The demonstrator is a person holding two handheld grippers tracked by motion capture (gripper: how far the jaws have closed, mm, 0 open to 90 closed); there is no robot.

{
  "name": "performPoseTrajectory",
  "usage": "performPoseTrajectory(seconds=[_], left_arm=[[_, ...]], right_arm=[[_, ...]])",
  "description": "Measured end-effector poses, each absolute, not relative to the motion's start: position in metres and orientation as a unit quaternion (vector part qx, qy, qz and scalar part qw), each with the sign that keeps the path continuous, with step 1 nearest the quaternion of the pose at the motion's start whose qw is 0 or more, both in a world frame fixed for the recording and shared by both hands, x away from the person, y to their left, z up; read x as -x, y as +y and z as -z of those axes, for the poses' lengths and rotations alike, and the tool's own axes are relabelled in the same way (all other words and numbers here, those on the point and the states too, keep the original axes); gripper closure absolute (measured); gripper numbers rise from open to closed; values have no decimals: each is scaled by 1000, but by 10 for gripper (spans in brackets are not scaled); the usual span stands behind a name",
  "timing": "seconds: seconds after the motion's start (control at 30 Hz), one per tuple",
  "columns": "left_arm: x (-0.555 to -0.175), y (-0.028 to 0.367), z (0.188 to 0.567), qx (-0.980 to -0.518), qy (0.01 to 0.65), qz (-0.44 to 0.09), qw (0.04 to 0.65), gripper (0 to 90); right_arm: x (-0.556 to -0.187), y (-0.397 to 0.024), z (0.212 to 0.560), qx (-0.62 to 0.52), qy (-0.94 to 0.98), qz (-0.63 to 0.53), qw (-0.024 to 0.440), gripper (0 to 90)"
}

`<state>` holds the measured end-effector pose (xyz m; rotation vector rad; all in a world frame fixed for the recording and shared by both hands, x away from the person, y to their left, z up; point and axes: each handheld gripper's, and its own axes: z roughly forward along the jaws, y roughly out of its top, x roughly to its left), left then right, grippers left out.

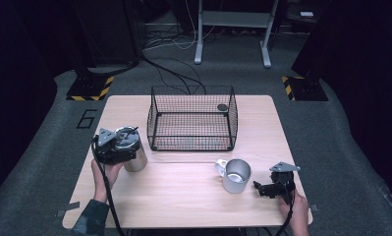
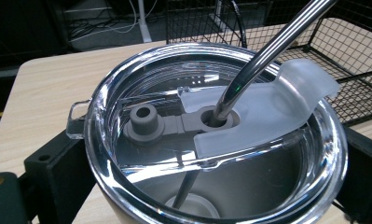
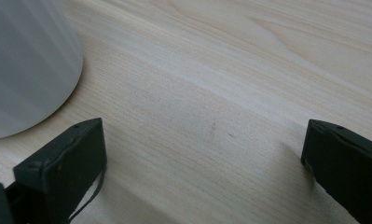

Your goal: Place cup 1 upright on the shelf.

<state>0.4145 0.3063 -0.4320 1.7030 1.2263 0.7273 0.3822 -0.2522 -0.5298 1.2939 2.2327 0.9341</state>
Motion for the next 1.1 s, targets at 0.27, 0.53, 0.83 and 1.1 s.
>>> performPoseTrajectory(seconds=[0.27, 0.53, 0.83, 1.1], left_arm=[[-414, 308, 432, -698, 481, -284, 448, 38], [-412, 312, 432, -697, 471, -274, 466, 41], [-410, 311, 423, -701, 459, -276, 471, 40], [-404, 310, 411, -712, 445, -276, 468, 40]], right_arm=[[-382, -252, 530, -463, 797, -334, 197, 0], [-382, -252, 530, -463, 797, -334, 198, 0], [-382, -252, 530, -462, 797, -335, 198, 0], [-382, -252, 530, -463, 797, -334, 197, 0]])
